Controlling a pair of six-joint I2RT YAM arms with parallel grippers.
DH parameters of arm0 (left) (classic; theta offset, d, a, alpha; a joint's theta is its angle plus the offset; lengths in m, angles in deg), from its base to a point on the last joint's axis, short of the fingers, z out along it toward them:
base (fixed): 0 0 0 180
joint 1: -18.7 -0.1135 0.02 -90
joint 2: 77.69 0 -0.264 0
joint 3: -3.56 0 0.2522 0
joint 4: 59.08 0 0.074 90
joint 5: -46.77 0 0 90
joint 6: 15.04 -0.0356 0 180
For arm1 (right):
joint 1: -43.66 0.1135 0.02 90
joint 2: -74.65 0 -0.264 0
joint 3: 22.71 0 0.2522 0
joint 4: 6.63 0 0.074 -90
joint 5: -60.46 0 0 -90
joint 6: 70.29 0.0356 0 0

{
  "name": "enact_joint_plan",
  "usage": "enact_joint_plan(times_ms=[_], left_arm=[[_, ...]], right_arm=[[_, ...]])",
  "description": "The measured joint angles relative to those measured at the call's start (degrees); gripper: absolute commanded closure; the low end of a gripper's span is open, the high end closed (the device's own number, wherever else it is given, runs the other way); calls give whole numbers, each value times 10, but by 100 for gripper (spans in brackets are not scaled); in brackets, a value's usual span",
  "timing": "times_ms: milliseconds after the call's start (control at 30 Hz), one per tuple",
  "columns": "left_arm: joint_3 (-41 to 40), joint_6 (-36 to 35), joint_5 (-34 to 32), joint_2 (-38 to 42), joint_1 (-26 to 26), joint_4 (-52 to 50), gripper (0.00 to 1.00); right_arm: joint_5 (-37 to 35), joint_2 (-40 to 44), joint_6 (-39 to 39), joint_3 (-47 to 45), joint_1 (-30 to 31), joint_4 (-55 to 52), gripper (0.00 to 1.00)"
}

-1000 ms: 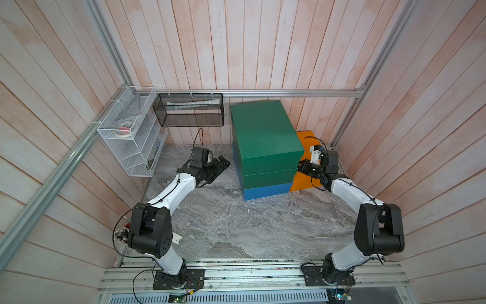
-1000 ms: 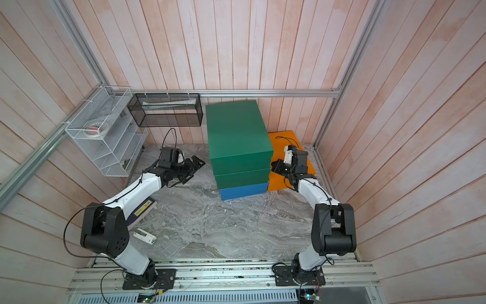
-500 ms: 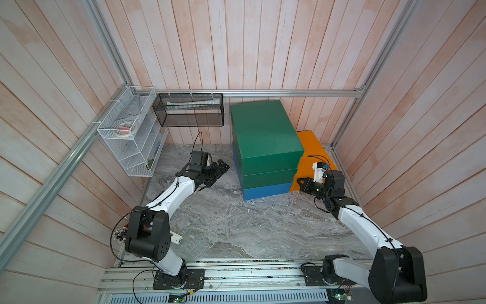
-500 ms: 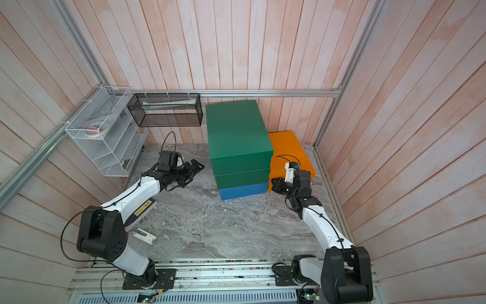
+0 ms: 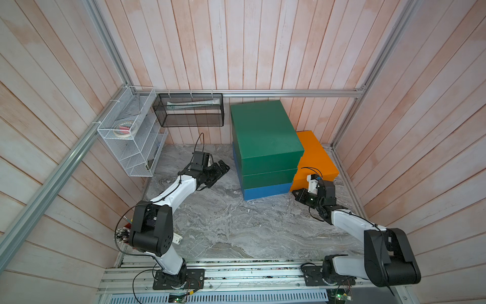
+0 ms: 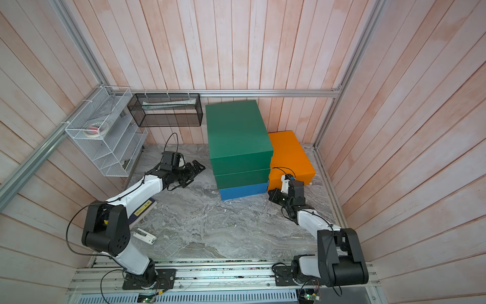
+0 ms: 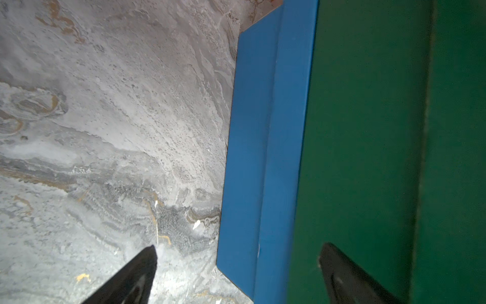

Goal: Stack the shoeboxes
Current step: Adjust the shoeboxes at the center of the board.

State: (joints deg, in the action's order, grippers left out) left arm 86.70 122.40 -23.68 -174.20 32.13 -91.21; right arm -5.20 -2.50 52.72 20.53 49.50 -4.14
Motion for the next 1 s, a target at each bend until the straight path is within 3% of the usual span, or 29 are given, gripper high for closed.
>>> enact_joint_plan(times_ms=[333, 733, 1000], left_arm=[[45, -8, 13, -79, -23, 17, 0], [45, -14, 21, -88, -38, 19, 0], [45, -14, 25, -95, -43, 20, 0]], right_arm=[[-6, -72, 7, 25, -14, 65, 100], [16, -161, 13, 68, -18, 104, 100], [18, -166, 17, 67, 12, 128, 100]])
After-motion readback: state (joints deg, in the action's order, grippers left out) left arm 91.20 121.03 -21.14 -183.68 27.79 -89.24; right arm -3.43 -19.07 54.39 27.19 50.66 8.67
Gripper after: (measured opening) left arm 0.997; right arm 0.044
